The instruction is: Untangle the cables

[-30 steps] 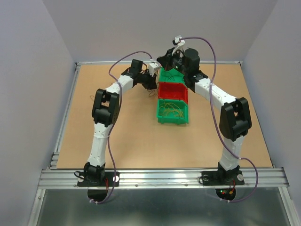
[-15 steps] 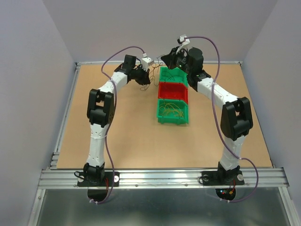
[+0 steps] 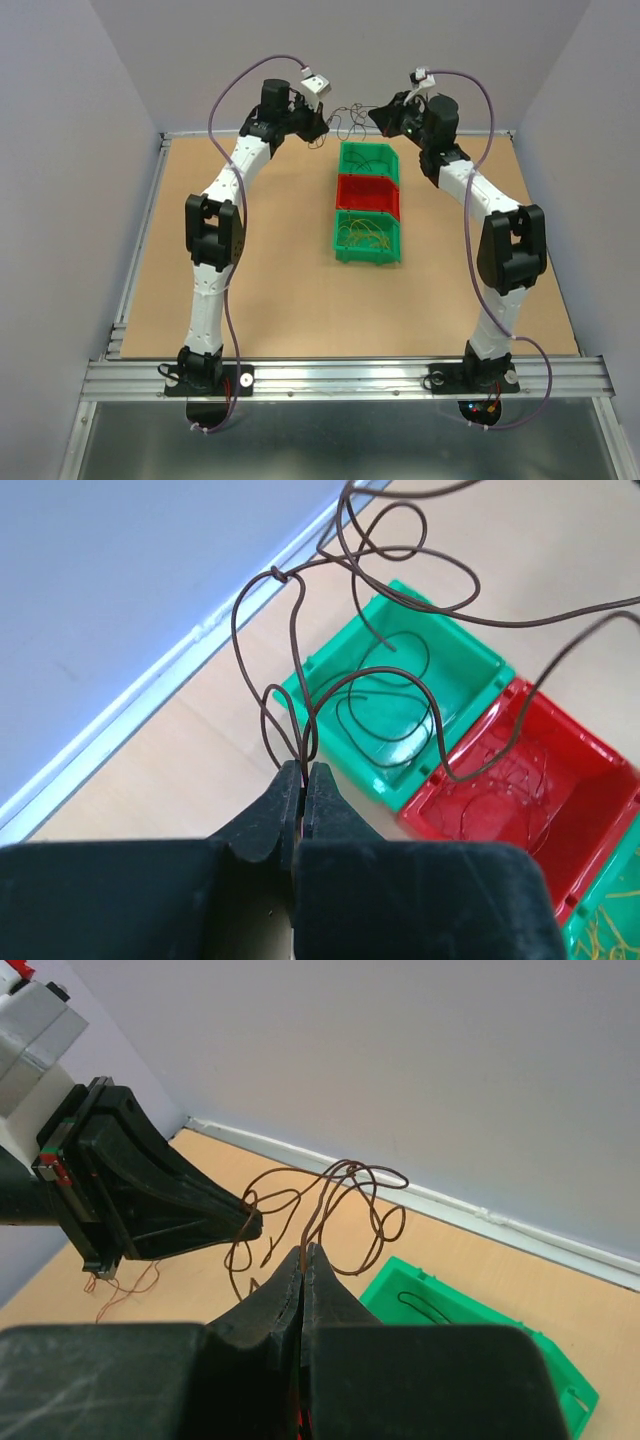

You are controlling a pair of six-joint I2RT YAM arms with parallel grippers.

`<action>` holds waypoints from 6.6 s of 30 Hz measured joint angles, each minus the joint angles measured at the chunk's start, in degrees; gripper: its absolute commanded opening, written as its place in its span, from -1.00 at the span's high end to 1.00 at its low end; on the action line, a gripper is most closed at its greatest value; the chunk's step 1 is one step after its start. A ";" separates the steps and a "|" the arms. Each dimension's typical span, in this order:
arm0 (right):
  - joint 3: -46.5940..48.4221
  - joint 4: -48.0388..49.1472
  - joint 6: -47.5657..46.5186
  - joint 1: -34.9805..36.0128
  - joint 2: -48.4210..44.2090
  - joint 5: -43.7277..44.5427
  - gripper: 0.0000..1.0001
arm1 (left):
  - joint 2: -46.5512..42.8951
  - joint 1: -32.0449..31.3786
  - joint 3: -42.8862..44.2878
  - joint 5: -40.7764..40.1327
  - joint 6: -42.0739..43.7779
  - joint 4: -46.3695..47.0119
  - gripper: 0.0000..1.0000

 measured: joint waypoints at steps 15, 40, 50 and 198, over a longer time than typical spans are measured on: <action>-0.04 -0.57 3.28 -4.96 3.26 -7.10 0.99 | 12.61 -10.27 8.00 -4.02 -9.22 14.27 1.00; 2.10 -16.39 1.64 -4.96 16.15 -6.40 0.99 | 17.38 -8.39 2.67 -8.90 -17.33 20.68 0.48; 10.16 -23.04 -2.73 -3.56 18.51 -4.52 0.99 | 12.00 -8.41 -3.08 -6.84 -14.51 19.06 0.13; 15.82 -38.29 -12.41 6.10 9.79 -5.70 0.21 | -53.13 9.73 -73.50 -18.34 2.78 23.65 -0.89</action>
